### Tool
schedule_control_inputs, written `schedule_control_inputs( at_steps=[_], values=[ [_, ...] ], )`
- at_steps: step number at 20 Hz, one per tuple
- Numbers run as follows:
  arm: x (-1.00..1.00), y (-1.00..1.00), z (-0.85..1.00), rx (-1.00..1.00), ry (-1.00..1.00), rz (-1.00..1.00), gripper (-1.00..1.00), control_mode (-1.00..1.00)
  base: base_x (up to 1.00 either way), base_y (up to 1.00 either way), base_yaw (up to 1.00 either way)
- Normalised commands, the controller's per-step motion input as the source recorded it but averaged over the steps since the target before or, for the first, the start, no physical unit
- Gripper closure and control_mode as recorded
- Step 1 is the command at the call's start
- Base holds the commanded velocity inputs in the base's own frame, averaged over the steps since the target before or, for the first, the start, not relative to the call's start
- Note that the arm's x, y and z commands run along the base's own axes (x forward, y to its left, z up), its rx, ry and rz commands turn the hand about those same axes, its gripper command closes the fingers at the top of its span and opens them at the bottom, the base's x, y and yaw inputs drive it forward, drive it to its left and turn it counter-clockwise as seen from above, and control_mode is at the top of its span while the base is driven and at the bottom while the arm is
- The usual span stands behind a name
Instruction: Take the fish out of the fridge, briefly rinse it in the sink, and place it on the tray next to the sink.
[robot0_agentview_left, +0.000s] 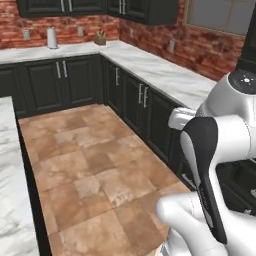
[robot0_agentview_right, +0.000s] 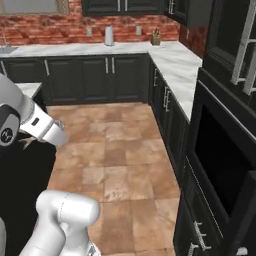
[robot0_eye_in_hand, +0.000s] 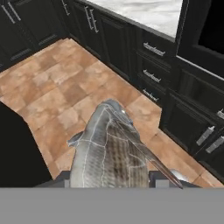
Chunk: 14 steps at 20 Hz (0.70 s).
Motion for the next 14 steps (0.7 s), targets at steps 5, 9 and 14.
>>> schedule_control_inputs(
  at_steps=[5, 9, 14],
  values=[
    [0.00, 0.00, 0.00, 0.00, 0.00, 0.00, 1.00, 1.00, 1.00, 0.20, 0.13],
    [0.00, 0.00, 0.00, 0.00, 0.00, 0.00, 1.00, 1.00, 1.00, 0.46, 0.07],
    [0.00, 0.00, 0.00, 0.00, 0.00, 0.00, 1.00, 1.00, 1.00, 0.41, 0.08]
  ],
)
